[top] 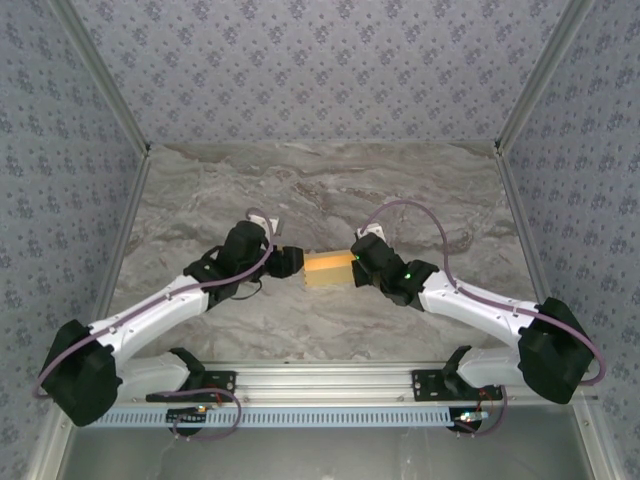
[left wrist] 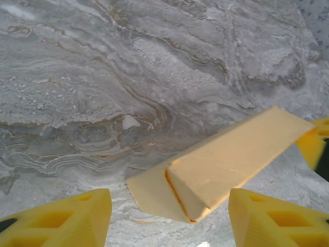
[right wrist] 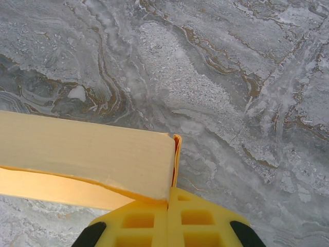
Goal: Fold the paper box
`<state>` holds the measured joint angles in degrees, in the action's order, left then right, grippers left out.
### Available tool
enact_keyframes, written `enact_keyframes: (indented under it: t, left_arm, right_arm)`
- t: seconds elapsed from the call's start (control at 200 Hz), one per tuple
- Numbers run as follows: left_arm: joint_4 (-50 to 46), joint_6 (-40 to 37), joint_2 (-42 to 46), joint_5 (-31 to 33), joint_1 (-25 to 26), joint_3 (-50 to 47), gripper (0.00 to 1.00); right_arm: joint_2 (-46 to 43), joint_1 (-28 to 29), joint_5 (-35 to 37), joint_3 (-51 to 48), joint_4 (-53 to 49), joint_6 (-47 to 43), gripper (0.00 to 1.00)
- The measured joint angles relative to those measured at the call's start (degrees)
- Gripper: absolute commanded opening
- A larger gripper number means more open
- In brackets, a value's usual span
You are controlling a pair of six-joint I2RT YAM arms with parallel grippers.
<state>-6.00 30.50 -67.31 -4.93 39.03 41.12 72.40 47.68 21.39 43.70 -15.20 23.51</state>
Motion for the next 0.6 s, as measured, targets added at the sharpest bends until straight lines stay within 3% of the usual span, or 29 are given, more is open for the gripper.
enact_keyframes:
  t: [0.39, 0.6]
  left_arm:
    - [2.7, 1.4, -7.9, -4.1, -1.0, 1.3, 0.61]
    - [5.5, 2.4, -7.9, -5.2, -1.0, -1.2, 0.61]
  right_arm:
    - [0.0, 0.1, 0.5, 0.0, -0.2, 0.0, 0.05]
    - [0.0, 0.1, 0.5, 0.0, -0.5, -0.3, 0.21]
